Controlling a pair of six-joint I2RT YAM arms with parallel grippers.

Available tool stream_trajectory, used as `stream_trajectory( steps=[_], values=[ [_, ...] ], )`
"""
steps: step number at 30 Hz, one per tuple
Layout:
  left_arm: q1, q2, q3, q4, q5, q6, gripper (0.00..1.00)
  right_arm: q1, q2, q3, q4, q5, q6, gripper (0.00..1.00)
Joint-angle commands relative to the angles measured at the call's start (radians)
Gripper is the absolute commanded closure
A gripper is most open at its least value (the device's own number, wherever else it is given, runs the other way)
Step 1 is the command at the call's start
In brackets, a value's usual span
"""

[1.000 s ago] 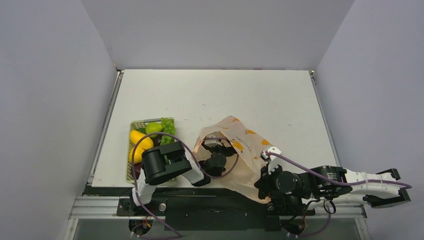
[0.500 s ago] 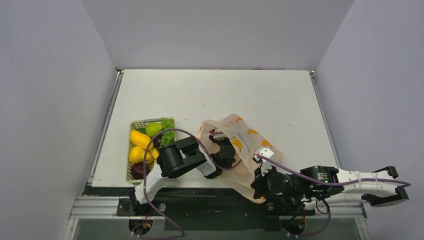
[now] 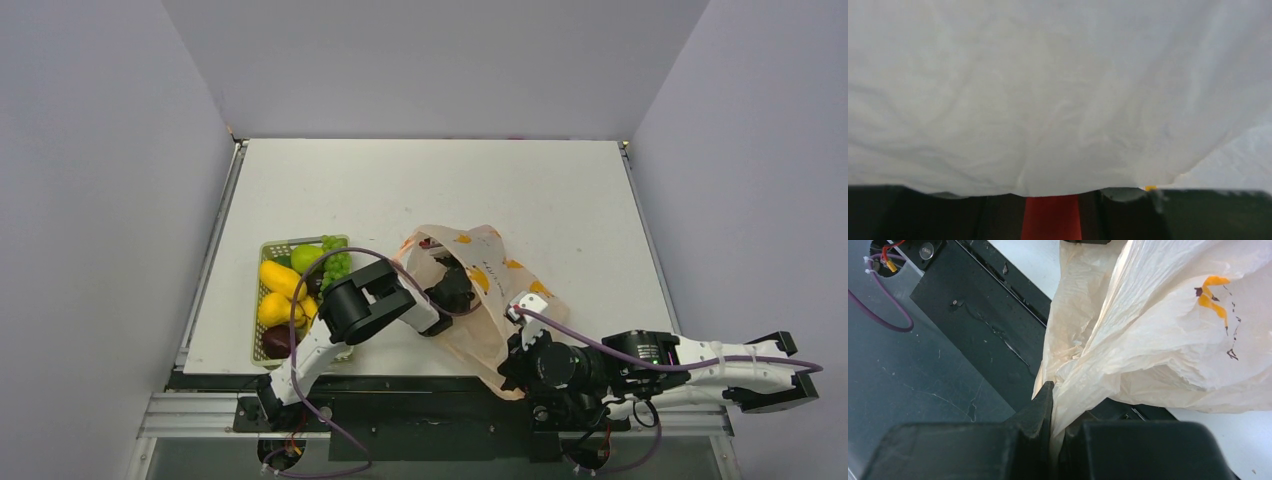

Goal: Take the fake fruits out of the plastic bag

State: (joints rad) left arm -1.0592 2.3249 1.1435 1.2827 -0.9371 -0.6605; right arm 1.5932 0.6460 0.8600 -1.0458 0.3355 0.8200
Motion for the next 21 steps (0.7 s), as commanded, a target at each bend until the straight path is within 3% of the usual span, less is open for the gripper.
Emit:
stream_trajectory(
  steps=[1, 8, 15, 17, 19, 20, 21],
  values=[
    [0.028, 0.012, -0.004, -0.014, 0.024, 0.019, 0.69, 0.019, -0.001, 0.028, 0.027, 0.018, 0.002, 1.0],
    [0.03, -0.034, -0.069, 0.009, 0.059, 0.006, 0.88, 0.02, -0.025, 0.007, 0.006, 0.024, 0.022, 1.0],
    [0.03, -0.158, -0.294, 0.188, 0.213, -0.019, 0.92, 0.021, -0.075, 0.057, -0.189, 0.114, 0.089, 1.0],
    [0.033, -0.23, -0.366, 0.172, 0.277, -0.045, 0.93, 0.019, -0.077, 0.088, -0.271, 0.17, 0.144, 1.0],
    [0.032, -0.31, -0.407, 0.101, 0.347, -0.067, 0.88, 0.019, -0.064, 0.129, -0.372, 0.239, 0.268, 0.85],
    [0.031, -0.332, -0.414, 0.072, 0.403, -0.071, 0.86, 0.02, -0.051, 0.142, -0.418, 0.261, 0.295, 0.69],
    [0.028, -0.372, -0.418, 0.009, 0.427, -0.09, 0.82, 0.019, -0.046, 0.162, -0.436, 0.269, 0.344, 0.62]
  ],
)
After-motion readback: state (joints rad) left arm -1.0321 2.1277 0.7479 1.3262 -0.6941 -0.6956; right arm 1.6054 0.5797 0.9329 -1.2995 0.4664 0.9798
